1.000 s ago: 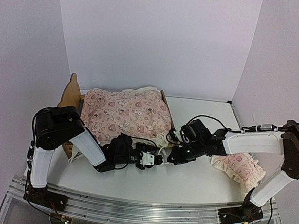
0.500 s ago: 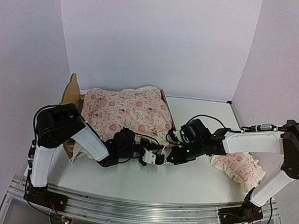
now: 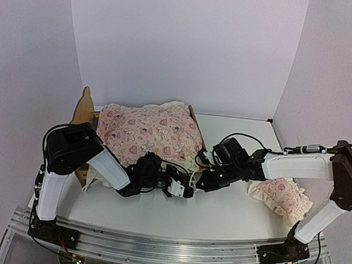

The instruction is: Set up the pet bed

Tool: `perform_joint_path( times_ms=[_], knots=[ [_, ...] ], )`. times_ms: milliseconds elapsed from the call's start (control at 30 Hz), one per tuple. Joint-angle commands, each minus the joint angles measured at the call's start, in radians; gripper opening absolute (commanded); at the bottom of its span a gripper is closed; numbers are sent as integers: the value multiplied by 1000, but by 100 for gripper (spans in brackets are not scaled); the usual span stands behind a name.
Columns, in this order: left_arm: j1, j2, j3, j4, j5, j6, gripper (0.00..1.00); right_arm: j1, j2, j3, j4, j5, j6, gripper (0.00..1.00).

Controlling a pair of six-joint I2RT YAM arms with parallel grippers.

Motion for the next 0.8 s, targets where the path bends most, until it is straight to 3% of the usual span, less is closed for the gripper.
perform_joint_path(
  times_ms=[0,100,333,767],
  knots=[
    [17,21,27,-35,-63,-32,9,-13,-3,28,-3,-22,-16,0],
    [17,14,14,-5,-80,-55,1,-18,-15,23,-3,-8,-14,0],
    [16,-21,-24,30,-114,-145,0,-40,-49,30,-9,62,-1,0],
    [14,-144,-83,-205,-116,-442,0,-60,-154,179,-158,349,-141,0]
  ],
)
